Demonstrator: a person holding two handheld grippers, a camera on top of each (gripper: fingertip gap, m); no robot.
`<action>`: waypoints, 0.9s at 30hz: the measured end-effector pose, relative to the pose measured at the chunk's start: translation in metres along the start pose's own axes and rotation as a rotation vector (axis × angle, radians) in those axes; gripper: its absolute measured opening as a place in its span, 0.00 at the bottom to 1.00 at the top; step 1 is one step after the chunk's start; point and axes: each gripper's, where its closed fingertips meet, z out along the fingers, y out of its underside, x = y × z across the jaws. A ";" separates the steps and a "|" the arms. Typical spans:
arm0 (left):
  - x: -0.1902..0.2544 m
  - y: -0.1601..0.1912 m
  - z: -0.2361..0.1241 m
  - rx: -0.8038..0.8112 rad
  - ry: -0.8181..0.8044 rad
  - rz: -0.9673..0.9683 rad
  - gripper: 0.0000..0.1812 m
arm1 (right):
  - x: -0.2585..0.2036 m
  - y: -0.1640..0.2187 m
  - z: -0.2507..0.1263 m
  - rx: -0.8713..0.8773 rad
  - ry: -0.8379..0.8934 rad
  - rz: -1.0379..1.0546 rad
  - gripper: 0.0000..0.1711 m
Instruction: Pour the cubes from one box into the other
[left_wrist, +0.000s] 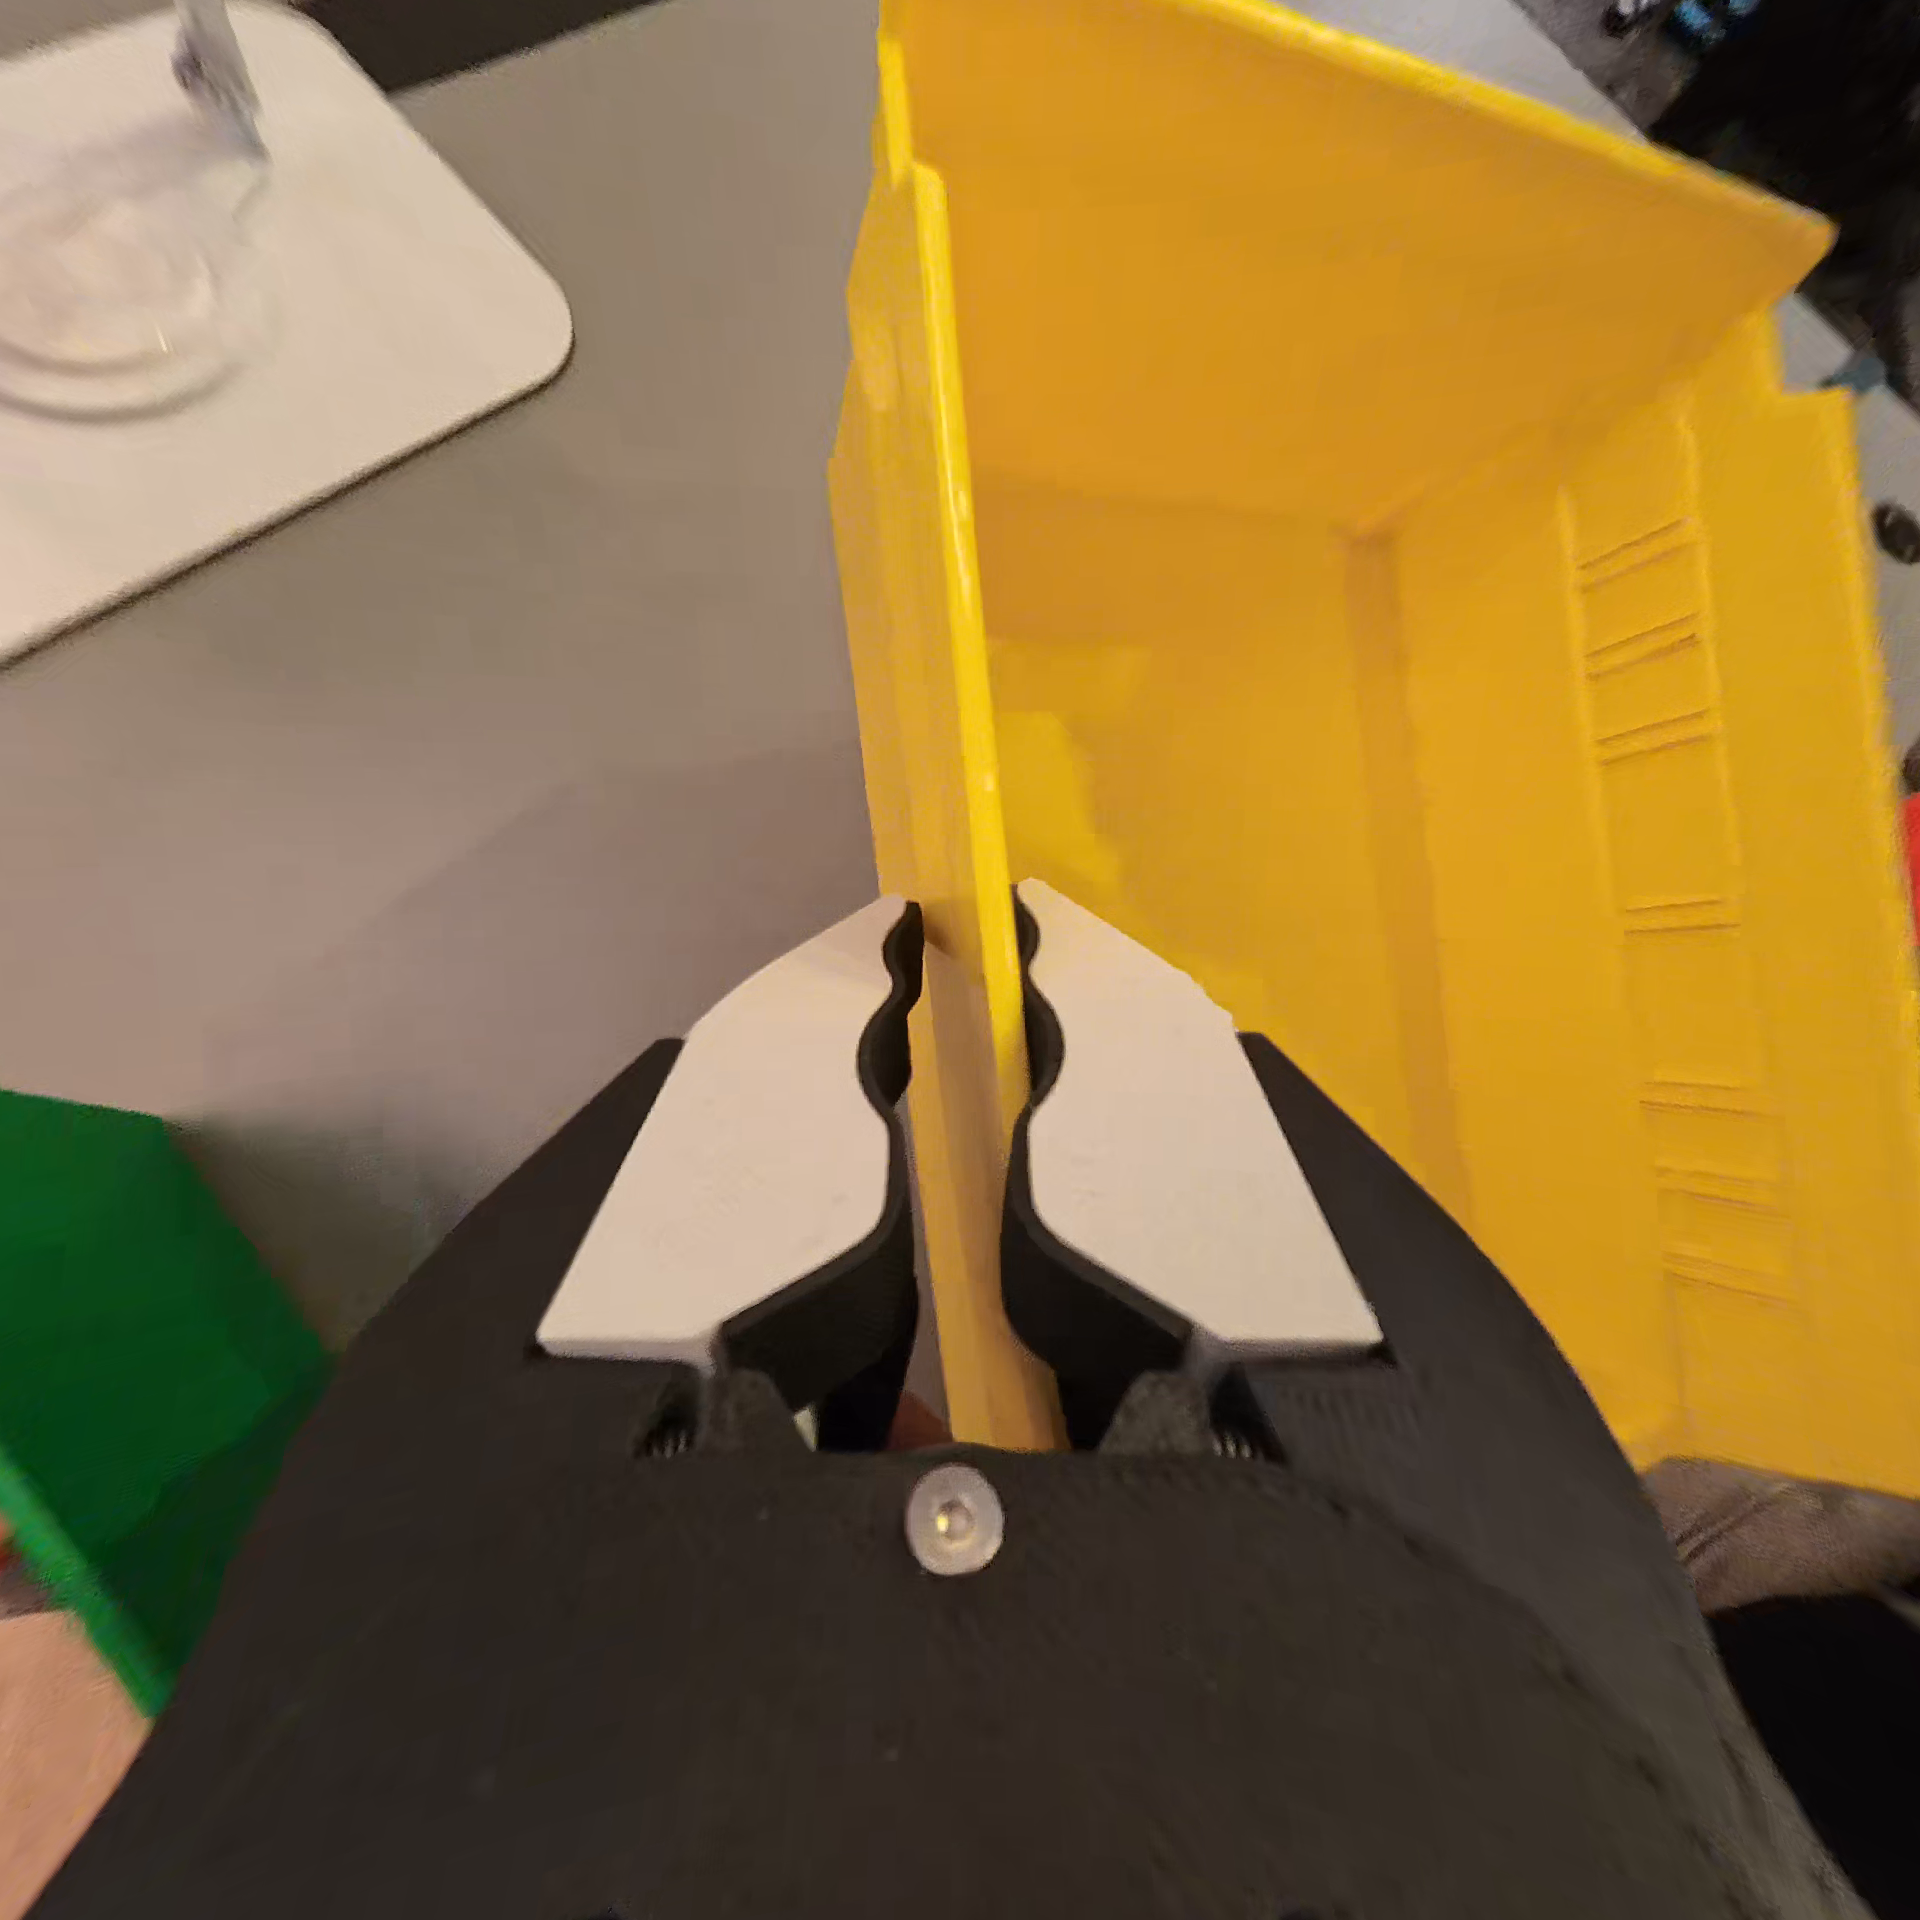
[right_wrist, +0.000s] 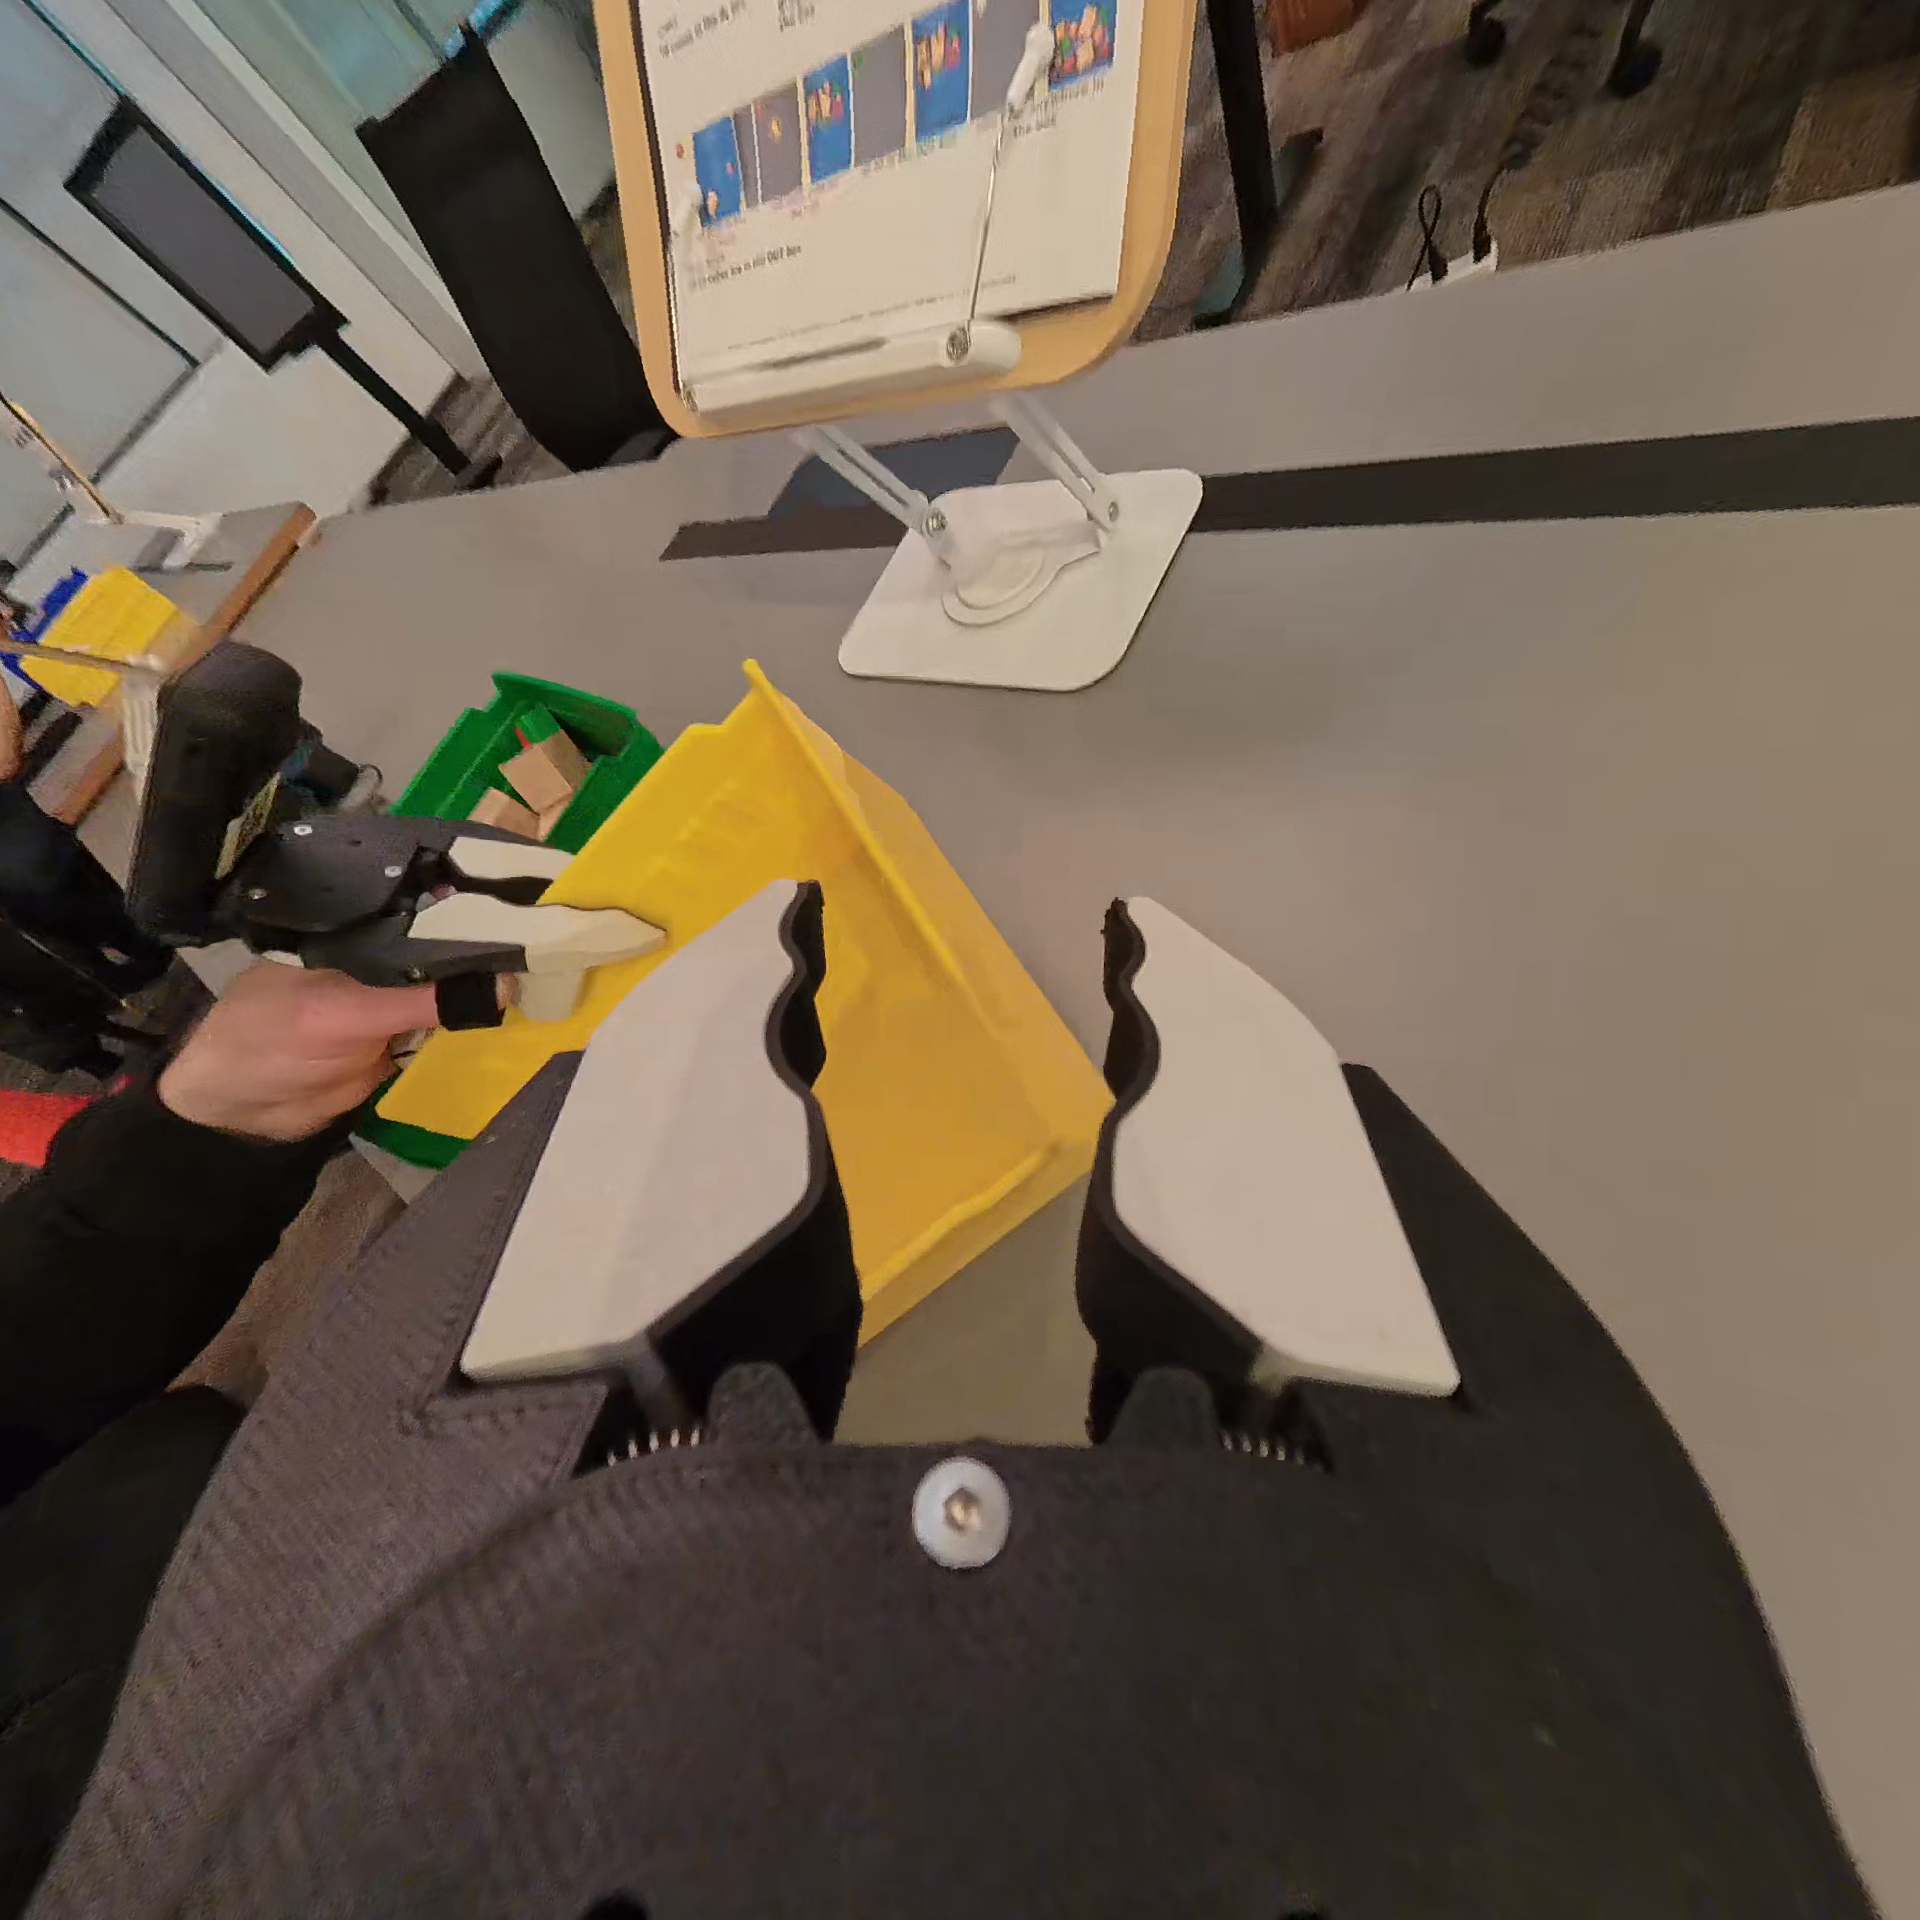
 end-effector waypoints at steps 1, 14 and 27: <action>-0.001 0.005 0.006 0.005 0.005 -0.051 0.08 | 0.001 0.004 0.004 -0.023 0.004 -0.011 0.27; -0.003 0.025 -0.021 0.232 0.087 -0.386 0.18 | -0.030 0.022 0.044 -0.121 -0.018 -0.127 0.28; -0.158 0.021 -0.210 0.222 -0.486 0.109 0.30 | -0.217 0.049 0.174 -0.418 -0.203 -0.687 0.33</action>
